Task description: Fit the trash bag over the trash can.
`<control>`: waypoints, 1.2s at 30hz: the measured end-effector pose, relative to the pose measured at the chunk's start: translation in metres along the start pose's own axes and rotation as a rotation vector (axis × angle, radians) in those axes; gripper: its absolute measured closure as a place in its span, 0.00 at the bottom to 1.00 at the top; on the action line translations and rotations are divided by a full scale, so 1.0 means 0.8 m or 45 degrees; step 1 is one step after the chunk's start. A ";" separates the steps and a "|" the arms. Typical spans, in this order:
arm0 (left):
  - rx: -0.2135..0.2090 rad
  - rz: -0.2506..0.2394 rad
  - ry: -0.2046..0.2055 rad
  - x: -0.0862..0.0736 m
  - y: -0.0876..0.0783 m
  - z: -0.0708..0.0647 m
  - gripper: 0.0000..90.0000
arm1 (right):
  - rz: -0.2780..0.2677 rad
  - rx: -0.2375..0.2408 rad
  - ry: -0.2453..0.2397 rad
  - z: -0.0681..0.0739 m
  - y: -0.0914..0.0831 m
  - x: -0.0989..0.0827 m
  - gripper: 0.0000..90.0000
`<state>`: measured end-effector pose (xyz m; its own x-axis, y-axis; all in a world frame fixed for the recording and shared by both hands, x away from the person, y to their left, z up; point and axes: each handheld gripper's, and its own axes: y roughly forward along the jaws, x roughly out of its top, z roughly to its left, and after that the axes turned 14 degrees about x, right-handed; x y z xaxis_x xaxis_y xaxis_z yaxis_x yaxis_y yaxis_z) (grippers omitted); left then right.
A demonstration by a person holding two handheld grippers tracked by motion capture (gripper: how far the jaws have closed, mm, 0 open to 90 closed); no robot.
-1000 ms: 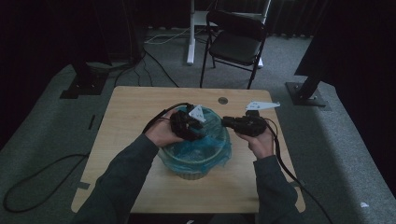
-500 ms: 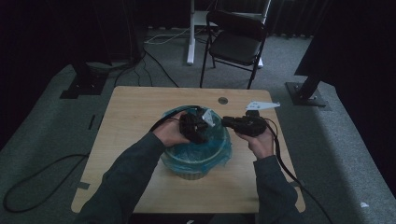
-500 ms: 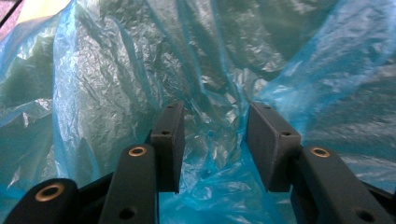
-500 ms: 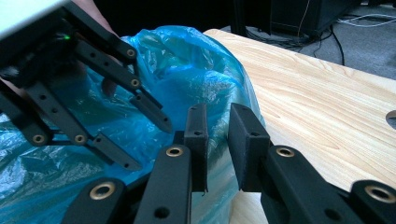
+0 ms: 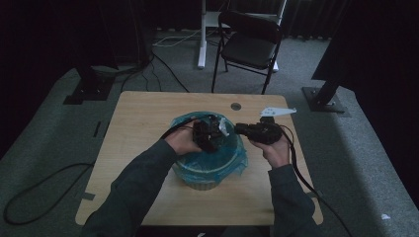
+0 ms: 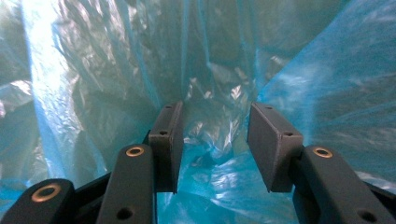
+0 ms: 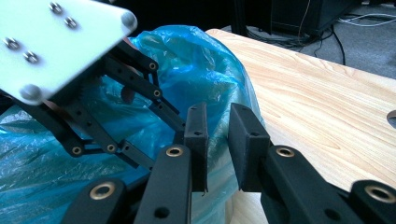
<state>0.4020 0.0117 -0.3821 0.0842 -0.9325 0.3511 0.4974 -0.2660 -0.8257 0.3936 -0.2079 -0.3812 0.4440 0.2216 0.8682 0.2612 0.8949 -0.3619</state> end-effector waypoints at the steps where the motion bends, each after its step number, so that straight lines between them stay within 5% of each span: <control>1: 0.006 0.012 0.007 0.000 0.001 -0.001 0.62 | 0.000 0.000 0.000 0.000 0.000 0.000 0.86; 7: 0.023 0.043 0.023 0.001 0.005 -0.002 0.62 | -0.002 -0.002 0.000 0.000 0.000 0.000 0.86; 12: 0.022 -0.047 -0.037 -0.002 -0.008 0.004 0.62 | -0.014 0.007 0.004 -0.001 0.000 -0.002 0.86; 22: 0.098 -0.322 -0.245 -0.028 -0.058 0.029 0.62 | -0.019 0.004 0.003 -0.001 0.000 -0.002 0.86; 28: 0.153 -0.499 -0.472 -0.067 -0.082 0.048 0.62 | -0.021 0.002 0.002 0.000 0.000 -0.002 0.86; 36: 0.216 -0.586 -0.693 -0.123 -0.091 0.068 0.63 | -0.013 -0.002 -0.006 0.000 0.000 -0.001 0.86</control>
<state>0.4046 0.1360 -0.3327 0.2298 -0.4702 0.8521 0.7092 -0.5187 -0.4775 0.3928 -0.2081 -0.3821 0.4370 0.2143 0.8736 0.2669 0.8966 -0.3534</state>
